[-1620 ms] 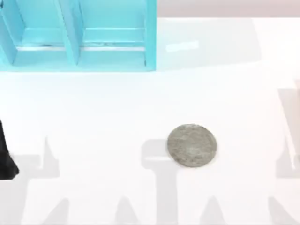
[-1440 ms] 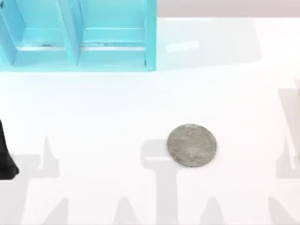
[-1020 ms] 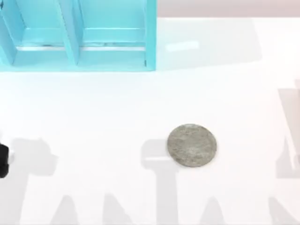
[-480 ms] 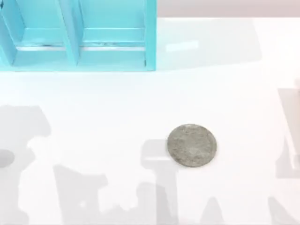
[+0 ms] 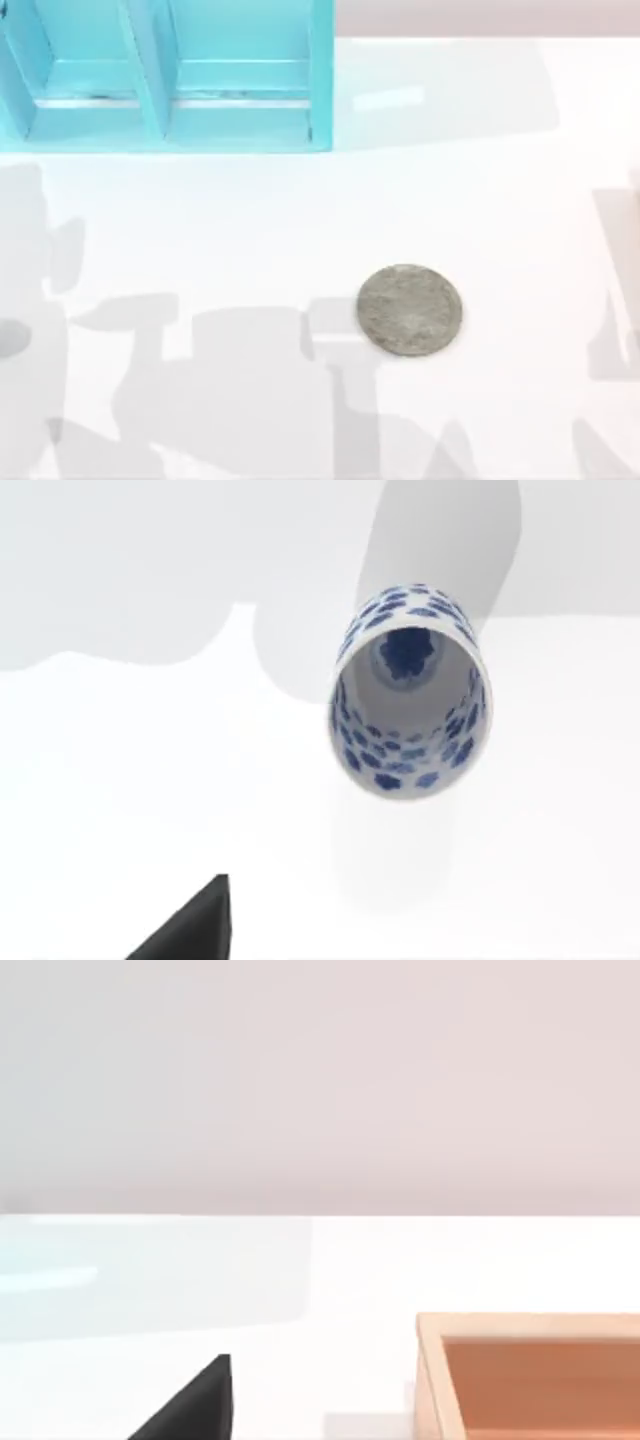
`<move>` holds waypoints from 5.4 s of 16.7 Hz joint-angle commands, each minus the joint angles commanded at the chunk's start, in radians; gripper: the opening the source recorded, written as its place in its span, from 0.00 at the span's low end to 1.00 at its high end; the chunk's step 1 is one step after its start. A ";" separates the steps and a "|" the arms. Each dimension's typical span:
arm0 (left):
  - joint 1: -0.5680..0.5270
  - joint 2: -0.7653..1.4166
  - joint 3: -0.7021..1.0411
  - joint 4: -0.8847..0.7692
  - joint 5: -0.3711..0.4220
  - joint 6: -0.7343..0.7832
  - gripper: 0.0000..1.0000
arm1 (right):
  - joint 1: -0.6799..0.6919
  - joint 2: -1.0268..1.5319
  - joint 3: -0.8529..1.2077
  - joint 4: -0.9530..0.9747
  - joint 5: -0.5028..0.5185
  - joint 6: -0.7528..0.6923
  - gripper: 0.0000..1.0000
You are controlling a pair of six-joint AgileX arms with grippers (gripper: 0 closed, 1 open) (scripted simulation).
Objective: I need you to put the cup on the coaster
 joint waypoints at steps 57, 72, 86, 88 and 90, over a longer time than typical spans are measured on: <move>-0.181 0.446 0.185 0.130 -0.001 -0.300 0.00 | 0.000 0.000 0.000 0.000 0.000 0.000 1.00; -0.848 1.067 1.313 -0.471 0.032 -2.026 0.00 | 0.000 0.000 0.000 0.000 0.000 0.000 1.00; -1.045 1.160 1.642 -0.589 0.013 -2.494 0.00 | 0.000 0.000 0.000 0.000 0.000 0.000 1.00; -1.045 1.153 1.627 -0.575 0.012 -2.492 0.00 | 0.000 0.000 0.000 0.000 0.000 0.000 1.00; -1.047 1.133 1.569 -0.526 0.012 -2.489 0.00 | 0.000 0.000 0.000 0.000 0.000 0.000 1.00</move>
